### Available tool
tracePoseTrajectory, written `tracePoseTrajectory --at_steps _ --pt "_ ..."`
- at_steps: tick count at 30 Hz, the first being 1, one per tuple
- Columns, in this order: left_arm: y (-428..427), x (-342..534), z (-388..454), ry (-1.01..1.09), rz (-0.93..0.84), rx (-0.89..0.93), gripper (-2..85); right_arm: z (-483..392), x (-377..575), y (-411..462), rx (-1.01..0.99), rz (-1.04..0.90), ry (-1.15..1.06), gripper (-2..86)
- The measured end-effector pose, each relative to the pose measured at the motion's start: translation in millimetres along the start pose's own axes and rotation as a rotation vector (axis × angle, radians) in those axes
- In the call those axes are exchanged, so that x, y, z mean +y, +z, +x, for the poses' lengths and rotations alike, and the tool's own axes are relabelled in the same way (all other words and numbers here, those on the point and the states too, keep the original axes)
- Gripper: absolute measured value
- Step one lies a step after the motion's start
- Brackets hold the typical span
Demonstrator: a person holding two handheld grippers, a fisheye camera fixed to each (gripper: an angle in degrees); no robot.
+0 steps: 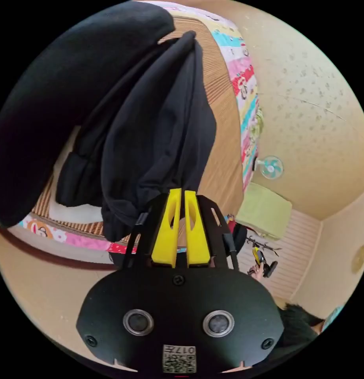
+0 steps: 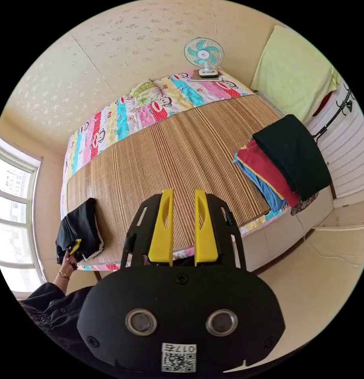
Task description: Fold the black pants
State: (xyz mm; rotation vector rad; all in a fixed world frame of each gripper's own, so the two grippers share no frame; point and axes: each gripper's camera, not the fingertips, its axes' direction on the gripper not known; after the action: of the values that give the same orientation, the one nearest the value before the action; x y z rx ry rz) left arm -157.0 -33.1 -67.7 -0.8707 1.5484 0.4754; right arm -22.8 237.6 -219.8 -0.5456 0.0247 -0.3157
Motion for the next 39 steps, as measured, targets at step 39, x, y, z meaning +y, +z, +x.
tracePoseTrajectory --at_steps 39 --pt "-14 219 26 0.021 0.059 0.845 19.2 -132 -19 380 -1.132 -1.307 -0.190 6.7"
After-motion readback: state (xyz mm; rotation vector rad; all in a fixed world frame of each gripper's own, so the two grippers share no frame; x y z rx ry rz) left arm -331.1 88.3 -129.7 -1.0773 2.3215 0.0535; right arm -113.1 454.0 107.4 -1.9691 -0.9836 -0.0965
